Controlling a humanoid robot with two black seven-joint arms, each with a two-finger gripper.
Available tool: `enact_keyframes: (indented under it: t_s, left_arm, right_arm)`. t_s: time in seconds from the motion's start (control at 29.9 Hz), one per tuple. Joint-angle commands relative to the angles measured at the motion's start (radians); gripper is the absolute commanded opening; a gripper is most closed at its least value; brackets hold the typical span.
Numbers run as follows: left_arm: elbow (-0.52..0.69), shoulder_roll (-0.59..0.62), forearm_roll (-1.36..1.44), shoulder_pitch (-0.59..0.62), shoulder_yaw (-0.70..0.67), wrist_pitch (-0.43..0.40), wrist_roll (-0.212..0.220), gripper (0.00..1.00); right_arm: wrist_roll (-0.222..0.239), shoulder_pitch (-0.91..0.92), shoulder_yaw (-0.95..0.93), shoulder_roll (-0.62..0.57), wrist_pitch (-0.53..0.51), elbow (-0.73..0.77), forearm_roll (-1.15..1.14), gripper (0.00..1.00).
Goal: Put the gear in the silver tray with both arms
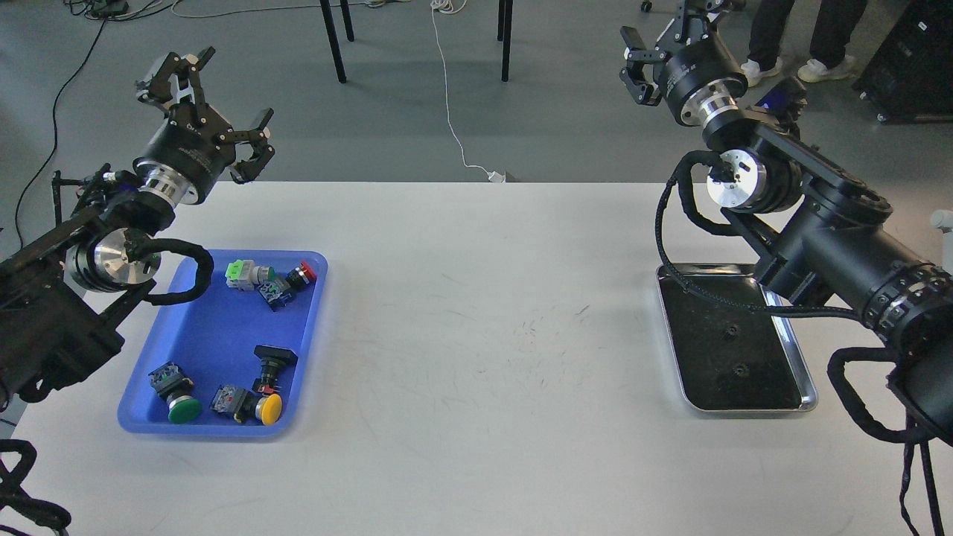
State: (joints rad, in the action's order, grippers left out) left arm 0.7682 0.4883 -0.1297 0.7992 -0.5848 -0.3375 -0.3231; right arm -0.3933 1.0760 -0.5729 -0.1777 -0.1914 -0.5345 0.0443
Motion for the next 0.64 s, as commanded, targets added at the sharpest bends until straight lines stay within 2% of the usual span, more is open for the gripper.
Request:
enact_keyframes:
  t_s: [0.0,0.27,0.6]
  left_arm:
    - [0.000,-0.016,0.001,-0.002,-0.023,0.002,0.001,0.98]
    - [0.000,-0.019,0.001,-0.002,-0.026,0.000,0.001,0.98]
    - [0.000,-0.040,-0.001,-0.012,-0.026,0.002,-0.004,0.98]
  right_arm:
    - [0.022,-0.066,-0.123,0.000,-0.092,0.039,0.069,0.99]
    - [0.094,-0.215,-0.332,0.004,-0.163,0.022,0.085,1.00]
    - [0.097,-0.235,-0.317,-0.003,-0.184,-0.004,0.078,1.00]
